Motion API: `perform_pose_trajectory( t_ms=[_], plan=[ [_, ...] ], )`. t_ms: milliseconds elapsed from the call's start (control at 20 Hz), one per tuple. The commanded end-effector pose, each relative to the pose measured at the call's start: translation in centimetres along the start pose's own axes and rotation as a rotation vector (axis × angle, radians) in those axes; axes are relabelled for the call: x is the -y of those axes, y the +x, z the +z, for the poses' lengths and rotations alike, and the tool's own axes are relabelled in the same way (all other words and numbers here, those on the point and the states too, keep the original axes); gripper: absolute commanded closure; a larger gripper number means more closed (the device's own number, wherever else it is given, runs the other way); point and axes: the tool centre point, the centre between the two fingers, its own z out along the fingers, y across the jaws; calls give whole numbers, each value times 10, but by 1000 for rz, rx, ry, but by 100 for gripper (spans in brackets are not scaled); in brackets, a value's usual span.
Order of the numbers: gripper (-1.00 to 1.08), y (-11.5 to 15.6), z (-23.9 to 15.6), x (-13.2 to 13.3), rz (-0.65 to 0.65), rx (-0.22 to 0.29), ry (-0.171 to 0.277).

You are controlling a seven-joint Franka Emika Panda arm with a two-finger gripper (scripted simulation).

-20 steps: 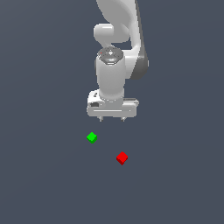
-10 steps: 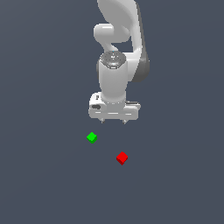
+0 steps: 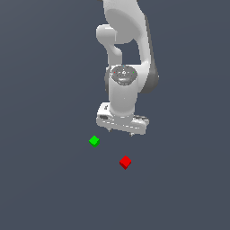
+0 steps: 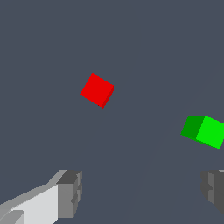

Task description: Stack the red cube on top of the green cube.

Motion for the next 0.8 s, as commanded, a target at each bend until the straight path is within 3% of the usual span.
perform_pose_trajectory(
  t_ms=[0,750],
  plan=[
    [-92,7,9,7,57,2,-3],
    [-92,60,63,40,407,14,-16]
  ],
)
